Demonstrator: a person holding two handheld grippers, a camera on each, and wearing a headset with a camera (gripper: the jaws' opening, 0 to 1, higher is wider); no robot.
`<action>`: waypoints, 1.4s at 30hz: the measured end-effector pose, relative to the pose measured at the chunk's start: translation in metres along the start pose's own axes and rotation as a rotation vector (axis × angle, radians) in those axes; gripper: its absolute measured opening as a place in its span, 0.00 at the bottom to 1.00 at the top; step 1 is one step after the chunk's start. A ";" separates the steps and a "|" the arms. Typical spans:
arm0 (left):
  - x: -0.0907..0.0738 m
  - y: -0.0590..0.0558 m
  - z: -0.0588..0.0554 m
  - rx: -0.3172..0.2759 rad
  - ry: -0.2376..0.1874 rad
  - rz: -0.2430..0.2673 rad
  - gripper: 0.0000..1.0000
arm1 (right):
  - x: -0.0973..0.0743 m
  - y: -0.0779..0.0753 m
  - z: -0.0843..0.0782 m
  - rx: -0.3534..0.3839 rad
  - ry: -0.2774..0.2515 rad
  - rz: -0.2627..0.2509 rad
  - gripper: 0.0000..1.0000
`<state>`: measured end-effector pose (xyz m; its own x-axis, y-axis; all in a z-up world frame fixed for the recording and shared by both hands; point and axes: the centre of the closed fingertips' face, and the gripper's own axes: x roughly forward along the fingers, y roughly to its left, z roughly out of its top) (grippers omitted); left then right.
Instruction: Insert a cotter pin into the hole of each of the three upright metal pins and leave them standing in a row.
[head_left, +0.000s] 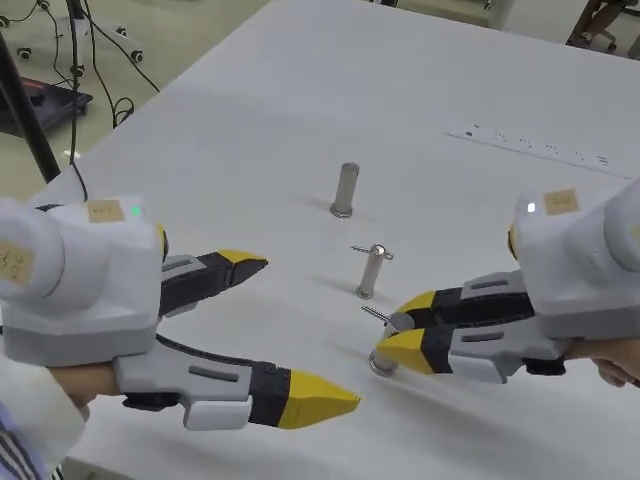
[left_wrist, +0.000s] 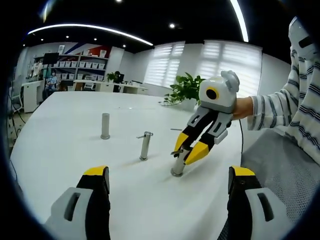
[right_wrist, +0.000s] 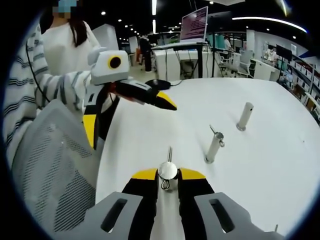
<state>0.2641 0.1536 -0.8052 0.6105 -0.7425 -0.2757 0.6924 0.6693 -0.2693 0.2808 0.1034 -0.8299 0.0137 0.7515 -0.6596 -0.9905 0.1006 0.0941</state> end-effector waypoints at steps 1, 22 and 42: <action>-0.001 0.001 0.000 -0.005 -0.005 0.006 0.99 | 0.000 0.000 0.000 -0.011 0.001 0.003 0.17; 0.002 -0.004 -0.002 -0.043 0.014 0.008 0.99 | -0.009 -0.002 -0.007 -0.192 0.046 0.101 0.13; -0.010 0.004 0.003 -0.069 0.017 0.064 0.99 | -0.042 -0.063 -0.017 -0.245 0.077 0.069 0.13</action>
<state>0.2616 0.1636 -0.8001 0.6455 -0.6981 -0.3097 0.6240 0.7159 -0.3132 0.3401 0.0540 -0.8209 -0.0560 0.6984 -0.7135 -0.9925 -0.1169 -0.0366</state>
